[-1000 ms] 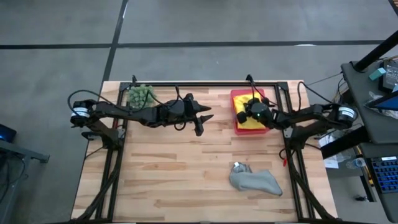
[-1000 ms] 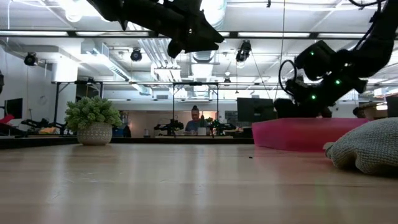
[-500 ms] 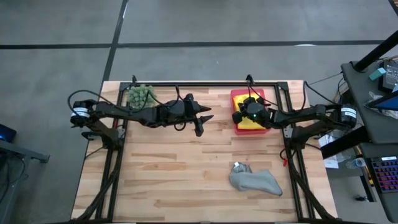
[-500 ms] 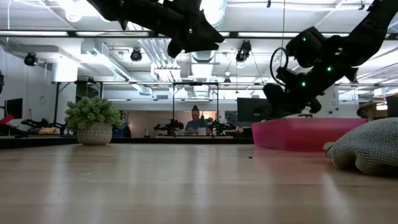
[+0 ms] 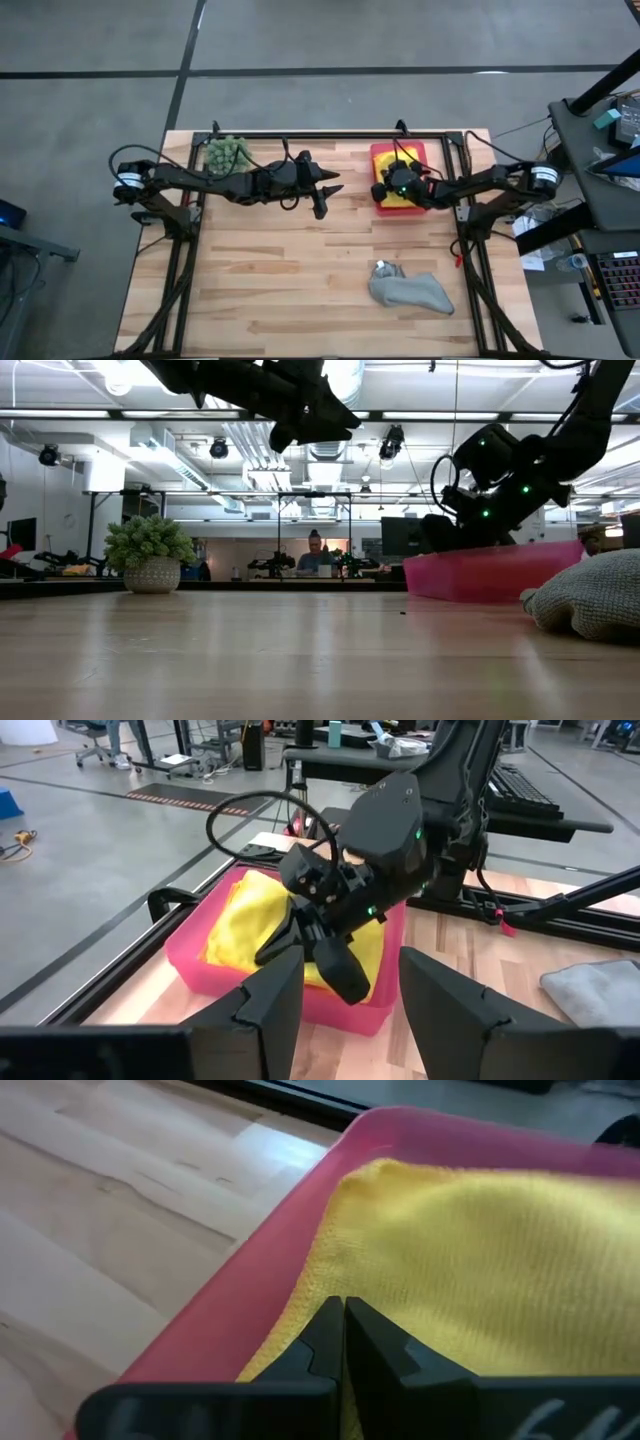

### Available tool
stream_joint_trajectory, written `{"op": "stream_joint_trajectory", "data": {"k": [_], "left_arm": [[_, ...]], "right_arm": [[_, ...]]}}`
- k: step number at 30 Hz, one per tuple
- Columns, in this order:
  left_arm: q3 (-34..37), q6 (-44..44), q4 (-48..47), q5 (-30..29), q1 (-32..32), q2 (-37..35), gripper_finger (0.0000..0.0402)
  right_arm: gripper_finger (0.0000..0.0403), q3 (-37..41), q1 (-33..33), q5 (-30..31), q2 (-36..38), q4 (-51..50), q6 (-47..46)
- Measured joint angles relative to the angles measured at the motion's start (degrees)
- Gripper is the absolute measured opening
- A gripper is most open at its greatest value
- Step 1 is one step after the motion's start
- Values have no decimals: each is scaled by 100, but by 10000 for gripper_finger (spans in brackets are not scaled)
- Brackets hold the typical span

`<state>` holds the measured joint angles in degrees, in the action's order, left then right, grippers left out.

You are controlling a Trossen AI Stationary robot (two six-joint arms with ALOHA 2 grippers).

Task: Fold microfiber towels
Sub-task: Put the yellow microfiber cloth into the pink bin, then fold the gray microfiber cloth

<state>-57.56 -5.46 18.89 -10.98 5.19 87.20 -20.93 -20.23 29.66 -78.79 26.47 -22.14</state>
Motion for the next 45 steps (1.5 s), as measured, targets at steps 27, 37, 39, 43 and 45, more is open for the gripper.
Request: {"op": "stream_joint_trajectory", "data": {"k": [27, 37, 39, 43, 45], "left_arm": [[0, -10, 0, 2, -11, 2, 151], [0, -17, -7, 2, -173, 2, 151], [0, -12, -27, 3, -283, 0, 151], [0, 24, -190, 4, -539, -44, 151], [-1, 29, -387, 4, -676, -94, 151]], "right_arm": [[9, 392, -713, 591, 896, -682, 360], [9, 261, -740, 591, 1026, -684, 554], [9, 183, -707, 593, 1319, -931, 571], [9, -71, -529, 593, 1986, -1796, 718], [9, -264, -365, 590, 2330, -2297, 867]]}}
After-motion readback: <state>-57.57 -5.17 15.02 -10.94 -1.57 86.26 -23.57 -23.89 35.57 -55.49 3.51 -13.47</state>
